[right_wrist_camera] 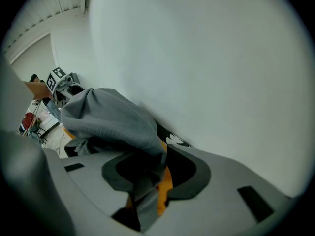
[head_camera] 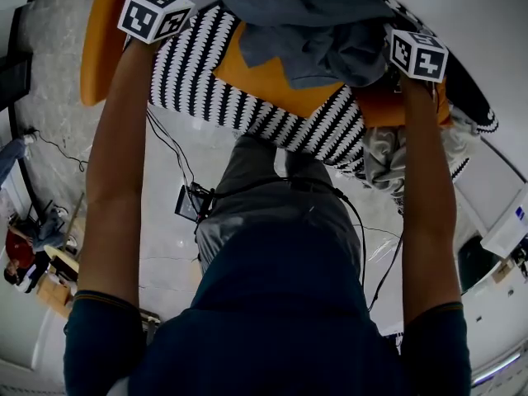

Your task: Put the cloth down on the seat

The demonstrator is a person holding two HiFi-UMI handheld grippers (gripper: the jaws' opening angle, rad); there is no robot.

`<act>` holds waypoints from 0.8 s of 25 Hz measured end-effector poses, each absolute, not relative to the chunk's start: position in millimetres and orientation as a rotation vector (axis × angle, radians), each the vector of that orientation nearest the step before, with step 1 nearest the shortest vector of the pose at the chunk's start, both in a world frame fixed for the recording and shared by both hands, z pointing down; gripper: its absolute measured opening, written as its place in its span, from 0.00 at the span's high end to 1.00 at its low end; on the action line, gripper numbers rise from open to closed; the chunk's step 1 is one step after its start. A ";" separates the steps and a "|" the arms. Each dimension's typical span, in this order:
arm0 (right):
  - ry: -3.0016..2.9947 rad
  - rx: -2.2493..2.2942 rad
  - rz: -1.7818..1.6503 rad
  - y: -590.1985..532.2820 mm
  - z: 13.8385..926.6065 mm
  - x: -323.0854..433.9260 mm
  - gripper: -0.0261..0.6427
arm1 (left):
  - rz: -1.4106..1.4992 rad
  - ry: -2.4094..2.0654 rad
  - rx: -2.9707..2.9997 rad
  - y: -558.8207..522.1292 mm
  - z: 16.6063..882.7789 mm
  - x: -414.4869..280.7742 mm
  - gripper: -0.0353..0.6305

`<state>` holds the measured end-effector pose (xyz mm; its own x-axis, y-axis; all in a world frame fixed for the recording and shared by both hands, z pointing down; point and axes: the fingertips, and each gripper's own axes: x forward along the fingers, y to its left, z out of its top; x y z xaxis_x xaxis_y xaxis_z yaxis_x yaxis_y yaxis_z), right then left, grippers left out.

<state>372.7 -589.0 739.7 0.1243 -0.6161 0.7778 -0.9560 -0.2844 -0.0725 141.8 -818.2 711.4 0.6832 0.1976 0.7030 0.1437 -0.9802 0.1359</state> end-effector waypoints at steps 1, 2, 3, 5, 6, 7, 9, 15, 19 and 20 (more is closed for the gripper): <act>-1.510 1.955 1.010 -587.8 739.5 373.2 0.76 | 1.229 0.330 2.806 -816.2 711.8 135.6 0.51; -1.504 1.955 1.015 -586.7 738.6 374.3 0.76 | 1.266 0.368 2.794 -815.0 711.5 129.4 0.50; -1.499 1.956 1.020 -586.0 736.9 375.3 0.76 | 1.292 0.396 2.784 -814.9 710.0 123.6 0.49; -1.495 1.951 1.028 -585.0 731.9 374.9 0.76 | 1.309 0.412 2.775 -818.2 703.1 113.8 0.48; -1.496 1.944 1.028 -584.3 729.4 374.0 0.76 | 1.305 0.400 2.779 -821.3 698.0 109.7 0.48; -1.498 1.936 1.029 -583.0 727.0 372.8 0.76 | 1.300 0.379 2.789 -824.8 692.3 105.9 0.48; -1.499 1.923 1.035 -578.7 721.8 370.6 0.76 | 1.291 0.331 2.818 -830.7 680.6 98.9 0.48; -1.500 1.906 1.044 -559.3 703.6 369.4 0.76 | 1.257 0.288 2.909 -820.0 645.9 90.1 0.48; -1.507 1.931 1.016 -547.7 686.1 372.2 0.76 | 1.170 0.272 2.971 -797.8 617.8 97.7 0.48; -1.512 1.942 1.012 -544.6 680.5 372.1 0.76 | 1.132 0.272 2.980 -790.6 608.6 100.6 0.48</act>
